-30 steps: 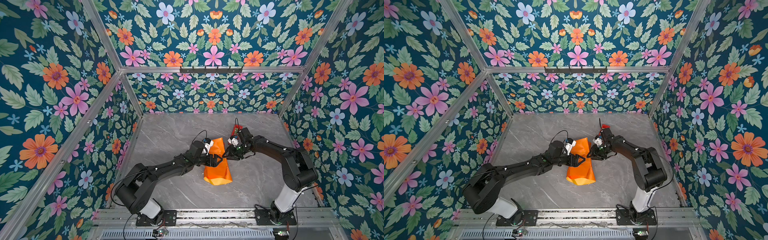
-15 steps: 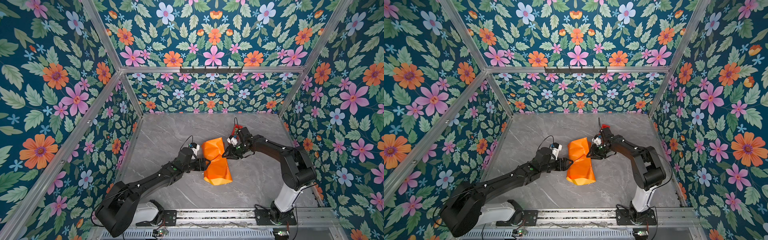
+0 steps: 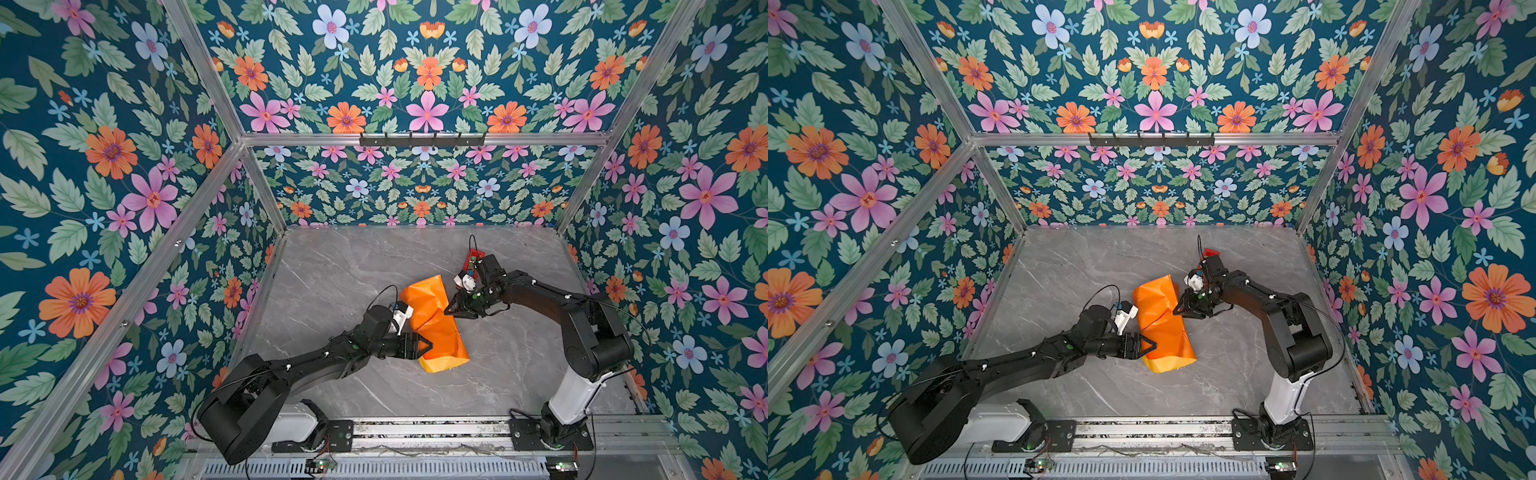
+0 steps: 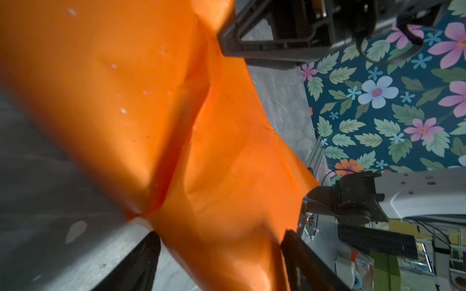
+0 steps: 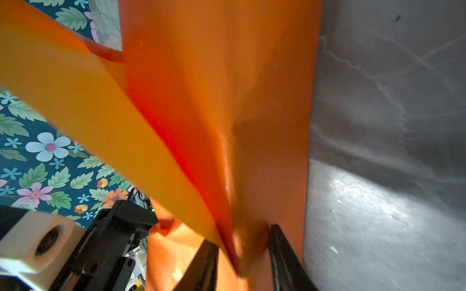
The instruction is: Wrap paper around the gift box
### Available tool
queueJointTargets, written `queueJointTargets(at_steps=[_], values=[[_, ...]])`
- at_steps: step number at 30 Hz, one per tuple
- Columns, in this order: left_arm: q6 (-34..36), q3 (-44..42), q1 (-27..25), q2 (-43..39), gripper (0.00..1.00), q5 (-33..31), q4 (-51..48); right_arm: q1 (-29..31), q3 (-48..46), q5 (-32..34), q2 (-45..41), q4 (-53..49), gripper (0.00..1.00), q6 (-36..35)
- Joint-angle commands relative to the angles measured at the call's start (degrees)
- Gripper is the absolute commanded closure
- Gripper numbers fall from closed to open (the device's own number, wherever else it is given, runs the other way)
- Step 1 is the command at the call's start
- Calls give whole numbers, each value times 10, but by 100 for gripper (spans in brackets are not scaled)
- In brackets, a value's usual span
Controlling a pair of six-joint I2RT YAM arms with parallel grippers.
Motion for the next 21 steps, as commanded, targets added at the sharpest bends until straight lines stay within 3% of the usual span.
queueJointTargets(at_steps=[1,9,17,21], values=[[33,5,-4,-3,23,27,-11,1,-5,56,4,-24,66,-1],[80,10,-3,-26,28,52,-44,1,-8,56,4,-26,67,0],[99,34,33,-76,20,-37,-93,1,-7,56,3,-27,68,1],[100,63,31,-42,19,-30,-86,1,-8,56,1,-28,68,0]])
